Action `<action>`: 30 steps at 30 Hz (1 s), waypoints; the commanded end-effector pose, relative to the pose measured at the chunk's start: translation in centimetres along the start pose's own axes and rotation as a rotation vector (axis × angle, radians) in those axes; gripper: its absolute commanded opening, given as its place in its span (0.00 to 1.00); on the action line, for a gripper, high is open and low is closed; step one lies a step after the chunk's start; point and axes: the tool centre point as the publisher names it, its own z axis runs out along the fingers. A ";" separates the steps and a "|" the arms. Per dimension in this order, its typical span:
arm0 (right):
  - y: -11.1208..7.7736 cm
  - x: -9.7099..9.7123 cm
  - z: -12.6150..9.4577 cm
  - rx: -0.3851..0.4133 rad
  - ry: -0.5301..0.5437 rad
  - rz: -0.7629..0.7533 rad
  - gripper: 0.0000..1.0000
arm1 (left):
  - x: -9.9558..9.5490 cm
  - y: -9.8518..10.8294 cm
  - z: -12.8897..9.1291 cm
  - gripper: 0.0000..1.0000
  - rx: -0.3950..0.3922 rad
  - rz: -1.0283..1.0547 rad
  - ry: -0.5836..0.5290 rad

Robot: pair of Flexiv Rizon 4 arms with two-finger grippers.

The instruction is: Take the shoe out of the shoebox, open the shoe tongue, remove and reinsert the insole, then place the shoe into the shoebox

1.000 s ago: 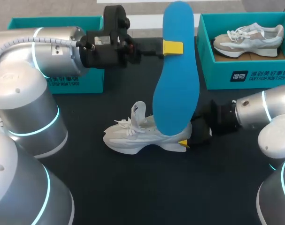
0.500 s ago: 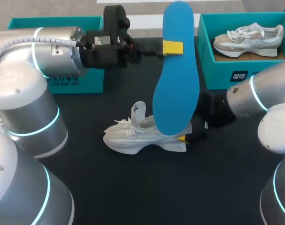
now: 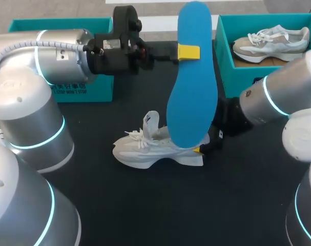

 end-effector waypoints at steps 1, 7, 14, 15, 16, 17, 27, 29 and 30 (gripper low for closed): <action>1.1 0.1 -1.6 0.287 0.024 0.002 1.00 | -0.1 0.1 0.1 0.00 0.000 0.000 0.000; 1.6 0.2 -1.7 0.333 0.023 0.017 1.00 | -0.1 0.1 0.1 0.00 0.000 0.000 0.000; 2.2 0.1 -1.8 0.425 0.036 0.029 1.00 | -0.1 0.1 0.1 0.00 0.000 0.000 0.000; 2.3 0.1 -1.8 0.442 0.034 0.033 1.00 | -0.1 0.1 0.1 0.00 0.000 0.000 0.000; 2.3 0.1 -1.8 0.453 0.036 0.031 1.00 | -0.1 0.1 0.1 0.00 0.000 0.000 0.000; 2.4 0.1 -1.8 0.455 0.036 0.030 1.00 | -0.1 0.1 0.1 0.00 0.000 0.000 0.000; 2.4 0.3 -1.9 0.473 0.034 0.024 1.00 | -0.1 0.1 0.1 0.00 0.000 0.000 0.000; 2.3 0.4 -1.9 0.474 0.034 0.024 1.00 | -0.1 0.1 0.1 0.00 0.000 0.000 0.000; 2.3 0.4 -1.9 0.472 0.034 0.025 1.00 | -0.1 0.1 0.1 0.00 0.000 0.000 0.000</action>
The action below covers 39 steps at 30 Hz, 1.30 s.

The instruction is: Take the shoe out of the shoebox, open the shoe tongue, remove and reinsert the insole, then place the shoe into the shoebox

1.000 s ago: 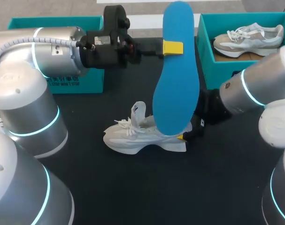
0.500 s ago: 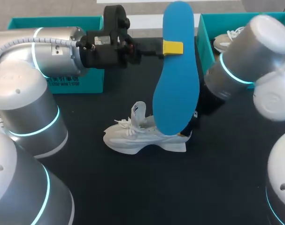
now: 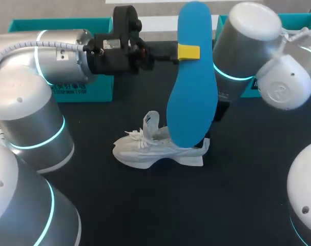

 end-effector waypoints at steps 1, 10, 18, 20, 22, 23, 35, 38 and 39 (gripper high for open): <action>0.3 0.1 0.1 0.052 -0.002 0.002 1.00 | -0.1 0.1 0.1 0.00 -0.001 0.000 -0.001; 0.0 0.3 0.2 0.041 -0.003 0.024 1.00 | -0.1 0.1 0.1 0.00 -0.001 0.000 -0.001; 0.2 0.3 -0.2 0.038 -0.006 0.022 1.00 | -0.1 0.1 0.1 0.00 -0.001 0.000 -0.001; 0.4 0.3 -1.1 0.051 -0.004 0.027 1.00 | -0.1 0.1 0.1 0.00 -0.001 0.000 -0.001; 0.4 0.1 -1.9 0.057 -0.011 0.039 1.00 | -0.1 0.1 0.1 0.00 -0.001 0.000 -0.001; 0.5 0.1 -2.1 0.063 -0.008 0.041 1.00 | -0.1 0.1 0.1 0.00 -0.001 0.000 -0.001; 4.1 -3.1 0.8 0.041 0.008 -0.016 1.00 | -0.1 0.1 0.1 0.00 -0.001 0.000 -0.001; 4.8 -3.2 2.2 0.034 0.022 -0.033 1.00 | -0.1 0.1 0.1 0.00 -0.001 0.000 -0.001; 5.0 -3.2 2.6 0.037 0.028 -0.037 1.00 | -0.1 0.1 0.1 0.00 -0.001 0.000 -0.001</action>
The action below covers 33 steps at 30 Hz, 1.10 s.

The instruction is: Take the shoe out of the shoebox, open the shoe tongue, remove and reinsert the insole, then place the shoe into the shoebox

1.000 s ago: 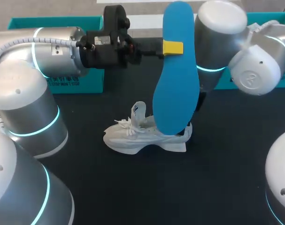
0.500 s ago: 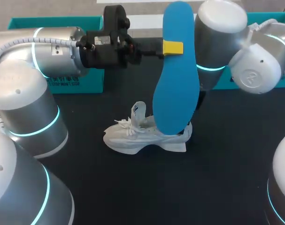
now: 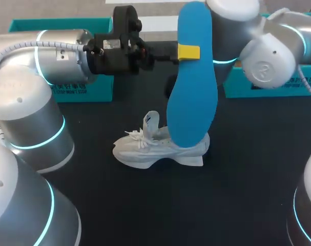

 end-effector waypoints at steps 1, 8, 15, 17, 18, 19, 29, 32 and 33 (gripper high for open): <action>1.7 -0.8 3.5 0.011 0.028 -0.009 1.00 | -0.1 0.1 0.1 0.00 -0.001 0.000 -0.001; 2.3 -0.6 5.9 0.057 0.044 -0.025 1.00 | -0.1 0.1 0.1 0.00 -0.001 0.000 -0.001; 2.3 -0.4 7.4 0.049 0.062 -0.015 0.47 | -0.1 0.1 0.1 0.00 -0.001 0.000 -0.001; 2.3 -0.4 7.6 0.052 0.066 -0.014 0.40 | -0.1 0.1 0.1 0.00 -0.001 0.000 -0.001; 2.1 -0.3 7.8 0.059 0.075 0.000 0.22 | -0.1 0.1 0.1 0.00 -0.001 0.000 -0.001; 2.0 -0.2 7.8 0.061 0.074 0.002 0.00 | -0.1 0.1 0.1 0.00 -0.001 0.000 -0.001; 1.1 -0.1 7.9 0.075 0.083 0.023 0.00 | -0.1 0.1 0.1 0.00 -0.001 0.000 -0.001; 1.0 0.0 7.8 0.076 0.087 0.026 0.00 | -0.1 0.1 0.1 0.00 -0.001 0.000 -0.001; 1.0 0.0 7.8 0.078 0.099 0.037 0.00 | -0.1 0.1 0.1 0.00 -0.001 0.000 -0.001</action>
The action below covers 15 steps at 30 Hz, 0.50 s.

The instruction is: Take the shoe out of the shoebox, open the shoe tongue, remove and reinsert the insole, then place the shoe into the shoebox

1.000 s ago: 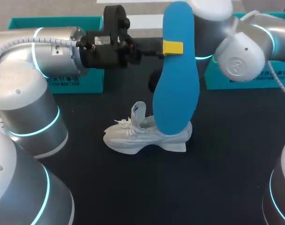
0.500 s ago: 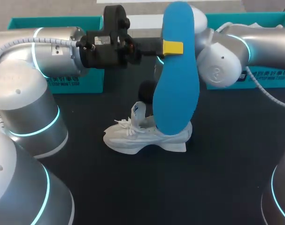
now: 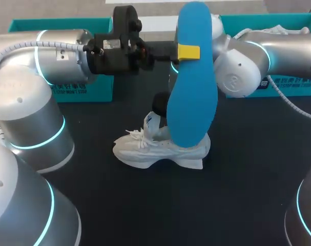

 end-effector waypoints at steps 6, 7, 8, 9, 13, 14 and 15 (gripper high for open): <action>0.0 0.5 -1.0 0.015 0.084 0.098 0.00 | -0.1 0.1 0.1 0.00 -0.001 0.000 -0.001; 0.0 0.6 -1.5 0.019 0.094 0.140 0.00 | -0.1 0.1 0.1 0.00 -0.001 0.000 -0.001; 0.0 0.6 -1.8 0.022 0.114 0.164 0.00 | -0.1 0.1 0.1 0.00 -0.001 0.000 -0.001; 0.0 0.7 -2.0 0.021 0.116 0.187 0.00 | -0.1 0.1 0.1 0.00 -0.001 0.000 -0.001; -0.4 0.9 -3.1 0.017 0.132 0.340 0.00 | -0.1 0.1 0.1 0.00 -0.001 0.000 -0.001; -0.5 0.9 -3.3 0.013 0.127 0.403 0.00 | -0.1 0.1 0.1 0.00 -0.001 0.000 -0.001; -0.6 0.9 -3.4 -0.003 0.135 0.428 0.00 | -0.1 0.1 0.1 0.00 -0.001 0.000 -0.001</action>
